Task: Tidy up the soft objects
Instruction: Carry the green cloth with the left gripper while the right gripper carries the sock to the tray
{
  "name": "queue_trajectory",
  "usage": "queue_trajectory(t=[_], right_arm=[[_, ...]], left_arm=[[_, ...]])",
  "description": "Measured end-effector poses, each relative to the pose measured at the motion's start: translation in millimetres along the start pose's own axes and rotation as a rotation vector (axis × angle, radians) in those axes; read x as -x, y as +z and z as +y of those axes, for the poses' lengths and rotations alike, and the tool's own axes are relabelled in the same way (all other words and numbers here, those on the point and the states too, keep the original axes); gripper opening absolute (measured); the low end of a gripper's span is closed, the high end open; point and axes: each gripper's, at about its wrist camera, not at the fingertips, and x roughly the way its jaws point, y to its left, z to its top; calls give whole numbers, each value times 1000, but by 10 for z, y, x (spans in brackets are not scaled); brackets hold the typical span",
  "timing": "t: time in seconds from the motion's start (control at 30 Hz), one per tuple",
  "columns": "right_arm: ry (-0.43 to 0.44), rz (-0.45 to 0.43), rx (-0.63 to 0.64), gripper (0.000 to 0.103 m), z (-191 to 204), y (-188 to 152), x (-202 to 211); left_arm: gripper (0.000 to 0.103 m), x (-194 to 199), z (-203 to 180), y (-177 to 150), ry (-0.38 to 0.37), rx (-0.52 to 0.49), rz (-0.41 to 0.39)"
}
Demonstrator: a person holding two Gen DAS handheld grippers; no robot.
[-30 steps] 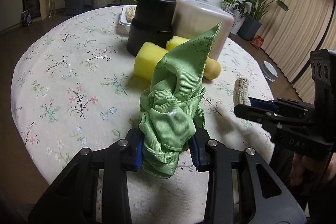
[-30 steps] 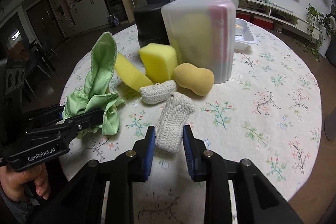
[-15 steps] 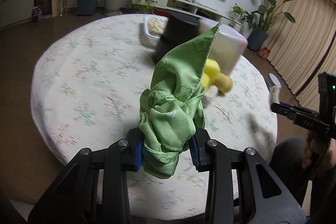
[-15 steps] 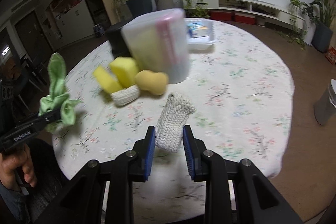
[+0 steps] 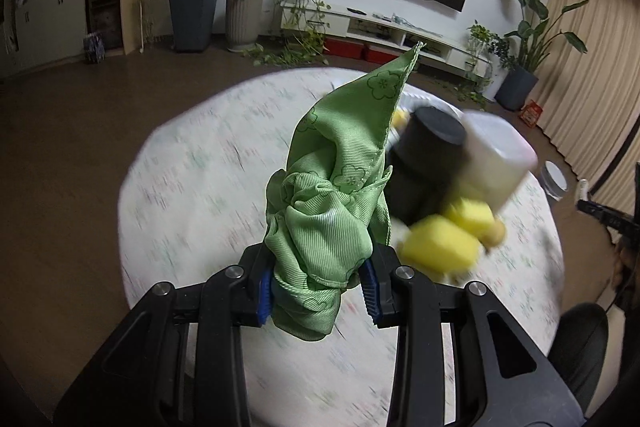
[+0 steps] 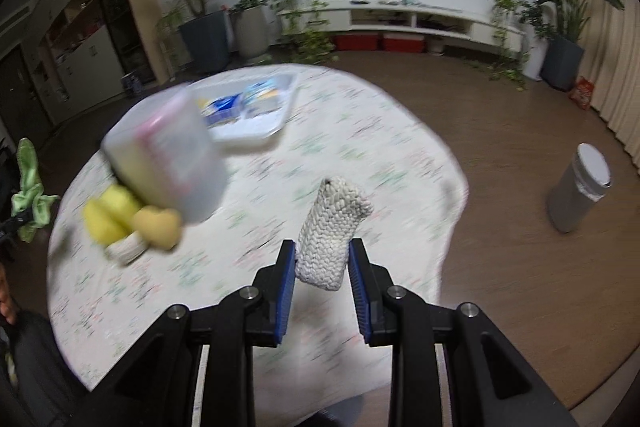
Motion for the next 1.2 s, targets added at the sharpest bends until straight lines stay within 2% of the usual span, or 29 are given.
queue_trajectory(t=[0.17, 0.27, 0.5, 0.7, 0.87, 1.03, 1.2], right_arm=[[-72, -22, -3, 29, -398, 446, -32], [-119, -45, 3, 29, -618, 832, -83], [-118, -68, -12, 29, -856, 1620, -304], [-97, -71, 78, 29, -503, 2168, -634], [-23, -43, 133, 29, -183, 2414, -989], [85, 14, 237, 29, 269, 2455, -1401], [170, 81, 385, 29, 777, 2287, -1736]], left_arm=[[32, -196, 209, 554, 35, -31, -6], [32, -330, 272, 877, 54, -55, -7], [32, -788, 119, 1444, 46, -142, 13], [32, -1266, -173, 1823, -4, -212, 43], [32, -1652, -469, 1952, -61, -292, 85], [32, -2014, -728, 1858, -129, -388, 150], [32, -2276, -832, 1689, -177, -428, 213]])
